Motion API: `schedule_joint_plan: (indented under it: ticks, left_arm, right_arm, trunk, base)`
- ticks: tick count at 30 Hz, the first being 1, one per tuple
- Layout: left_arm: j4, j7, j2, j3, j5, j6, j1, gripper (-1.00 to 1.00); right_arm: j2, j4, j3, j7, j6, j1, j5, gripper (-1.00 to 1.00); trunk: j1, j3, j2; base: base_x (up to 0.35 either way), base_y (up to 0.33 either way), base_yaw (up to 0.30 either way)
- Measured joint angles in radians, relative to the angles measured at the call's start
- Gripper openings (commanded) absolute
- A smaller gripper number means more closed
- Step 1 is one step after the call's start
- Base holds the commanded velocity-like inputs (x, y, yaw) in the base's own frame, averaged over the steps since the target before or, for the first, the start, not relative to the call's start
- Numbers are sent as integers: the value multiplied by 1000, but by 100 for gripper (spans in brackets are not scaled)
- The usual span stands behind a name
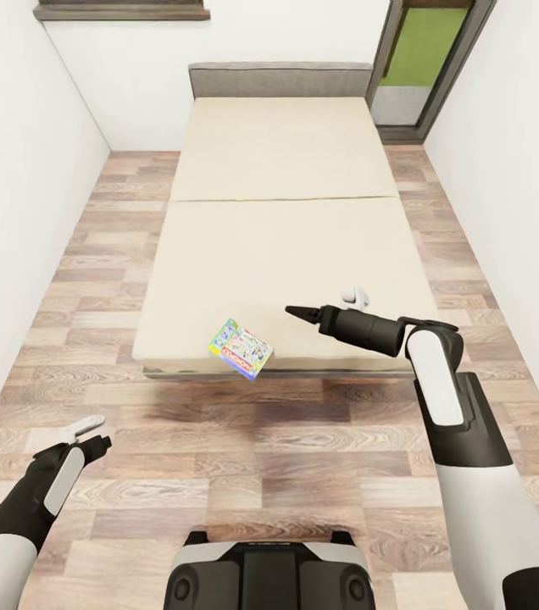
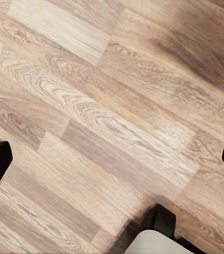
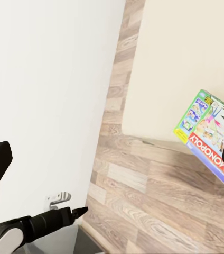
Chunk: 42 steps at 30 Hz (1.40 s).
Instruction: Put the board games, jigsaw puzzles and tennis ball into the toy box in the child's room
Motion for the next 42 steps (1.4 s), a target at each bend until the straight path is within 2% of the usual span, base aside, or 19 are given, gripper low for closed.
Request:
schedule_joint_plan:
  ticks: [9, 22, 36, 42]
  left_arm:
    - [0, 0, 0, 0, -1, 0, 0, 100]
    - [0, 0, 1, 0, -2, 0, 0, 100]
    - [0, 0, 0, -2, -3, -1, 0, 100]
    - [0, 0, 4, -22, -3, -2, 0, 100]
  right_arm:
    - [10, 4, 4, -10, -1, 7, 3, 100]
    - [16, -5, 10, -83, -2, 23, 0, 100]
    - [14, -6, 10, -95, -2, 61, 1, 100]
    - [15, -4, 10, -96, -1, 79, 1, 100]
  trunk:
    - [0, 15, 0]
    - [0, 37, 0]
    - [0, 60, 0]
    - [0, 70, 0]
  base:
    - [0, 0, 0]
    - [0, 0, 0]
    - [0, 0, 0]
    - [0, 0, 0]
